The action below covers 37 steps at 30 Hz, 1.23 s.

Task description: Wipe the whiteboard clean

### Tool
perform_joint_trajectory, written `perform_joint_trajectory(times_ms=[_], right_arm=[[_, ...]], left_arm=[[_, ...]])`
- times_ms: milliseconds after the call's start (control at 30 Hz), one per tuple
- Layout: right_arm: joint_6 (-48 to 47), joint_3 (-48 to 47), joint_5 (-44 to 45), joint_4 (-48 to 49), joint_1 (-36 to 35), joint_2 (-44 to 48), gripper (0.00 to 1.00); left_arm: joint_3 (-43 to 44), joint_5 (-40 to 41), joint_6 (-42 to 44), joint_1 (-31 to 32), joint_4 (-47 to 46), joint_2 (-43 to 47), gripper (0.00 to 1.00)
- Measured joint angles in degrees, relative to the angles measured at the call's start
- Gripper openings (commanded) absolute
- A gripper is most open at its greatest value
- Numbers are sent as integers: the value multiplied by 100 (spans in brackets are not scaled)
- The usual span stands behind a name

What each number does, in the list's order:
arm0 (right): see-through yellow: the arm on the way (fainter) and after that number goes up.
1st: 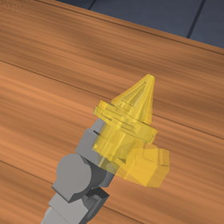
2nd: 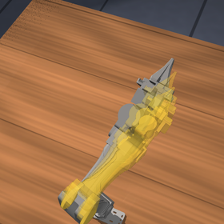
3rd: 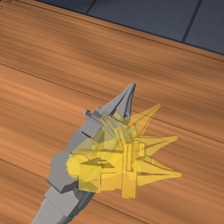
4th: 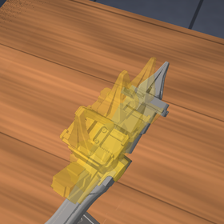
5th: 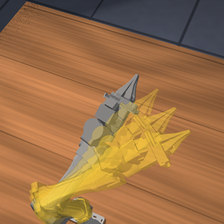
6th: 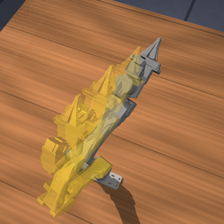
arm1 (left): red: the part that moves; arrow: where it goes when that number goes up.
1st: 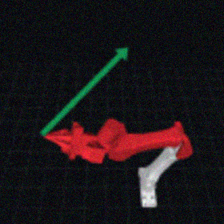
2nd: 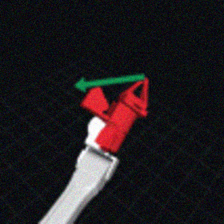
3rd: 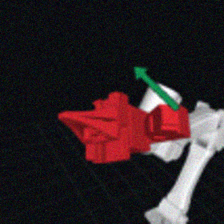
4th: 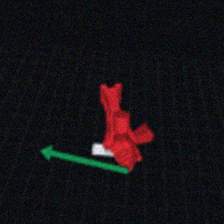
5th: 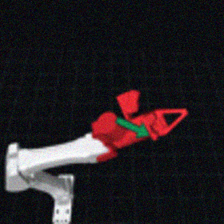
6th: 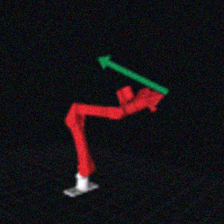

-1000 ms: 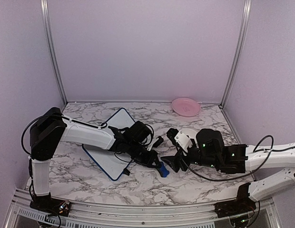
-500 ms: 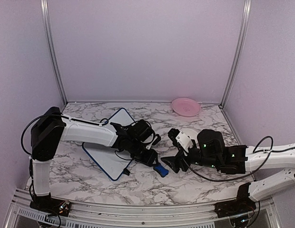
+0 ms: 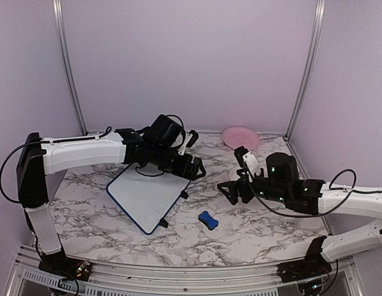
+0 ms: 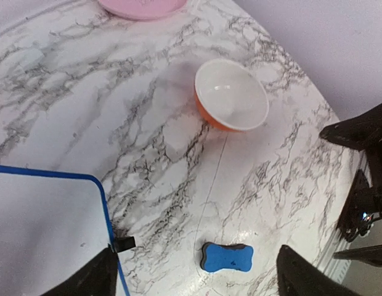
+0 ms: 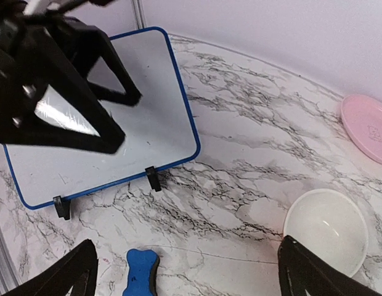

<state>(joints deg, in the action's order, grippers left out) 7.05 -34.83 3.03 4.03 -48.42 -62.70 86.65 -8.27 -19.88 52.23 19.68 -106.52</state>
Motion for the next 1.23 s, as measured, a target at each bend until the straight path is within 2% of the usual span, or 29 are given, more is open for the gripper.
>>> perform_joint_trajectory(times_ms=[167,367,567,833,1000,1233], right_arm=[[254,-549,-118,-61,516,-535,98],[435,-1235,-398,-66,1143,-935,99],[566,-1609,-651,50,1847,-1187,99],[960,-1333,-1019,308,2988,-1565,98],[1091,-721,-1025,461,3215,-1563,98],[1143,-424,-1132,678,3215,-1731,99]], left_arm=[[264,4,17,-634,-81,636,99],[103,-20,-37,-1602,-236,1366,99],[-1069,-125,-319,-2734,-704,2470,99],[-3086,-151,-761,-4122,-1423,3467,99],[-4068,127,-863,-4374,-1646,3790,99],[-4572,286,-938,-4406,-1910,3807,99]])
